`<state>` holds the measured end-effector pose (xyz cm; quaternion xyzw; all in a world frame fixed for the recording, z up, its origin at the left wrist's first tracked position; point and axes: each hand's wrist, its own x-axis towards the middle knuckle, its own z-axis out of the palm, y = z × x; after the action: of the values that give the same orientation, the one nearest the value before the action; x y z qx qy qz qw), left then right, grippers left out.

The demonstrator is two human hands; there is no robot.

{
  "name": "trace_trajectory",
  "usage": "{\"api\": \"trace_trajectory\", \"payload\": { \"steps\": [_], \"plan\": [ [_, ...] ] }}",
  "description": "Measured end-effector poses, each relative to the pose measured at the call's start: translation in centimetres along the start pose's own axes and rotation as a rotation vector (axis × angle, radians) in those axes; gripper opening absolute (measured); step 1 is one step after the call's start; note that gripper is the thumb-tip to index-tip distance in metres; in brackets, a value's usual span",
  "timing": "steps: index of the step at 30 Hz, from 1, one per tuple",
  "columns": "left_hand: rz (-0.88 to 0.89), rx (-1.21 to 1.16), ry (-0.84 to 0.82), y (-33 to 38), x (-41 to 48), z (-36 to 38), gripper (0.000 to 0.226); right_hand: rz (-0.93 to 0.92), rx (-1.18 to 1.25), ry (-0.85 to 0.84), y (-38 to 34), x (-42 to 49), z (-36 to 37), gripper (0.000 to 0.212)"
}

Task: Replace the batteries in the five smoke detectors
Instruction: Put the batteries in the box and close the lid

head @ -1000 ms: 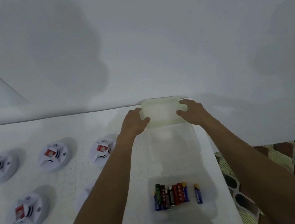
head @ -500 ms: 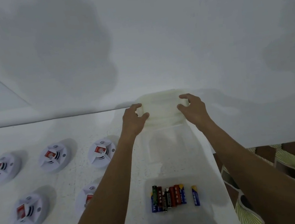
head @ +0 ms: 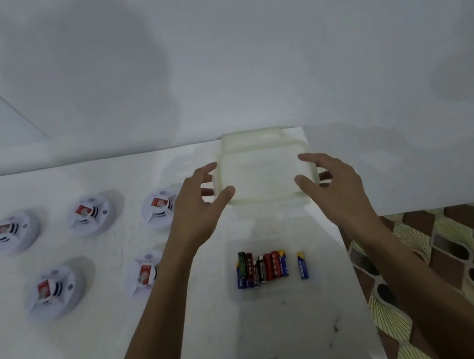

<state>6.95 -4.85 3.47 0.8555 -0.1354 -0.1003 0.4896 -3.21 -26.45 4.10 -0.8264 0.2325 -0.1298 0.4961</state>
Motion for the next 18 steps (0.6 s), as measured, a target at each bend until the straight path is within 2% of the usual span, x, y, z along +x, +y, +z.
{"api": "trace_trajectory", "payload": {
  "steps": [9,18],
  "plan": [
    [-0.016,0.016,0.001,-3.1,-9.7,0.8,0.042,0.063,0.041,-0.054,3.7,-10.0,-0.3,0.035],
    [-0.067,0.065,0.033,-6.3,-13.0,1.6,0.043,0.049,-0.034,-0.09,4.9,-13.1,1.6,0.039]
  ]
}}
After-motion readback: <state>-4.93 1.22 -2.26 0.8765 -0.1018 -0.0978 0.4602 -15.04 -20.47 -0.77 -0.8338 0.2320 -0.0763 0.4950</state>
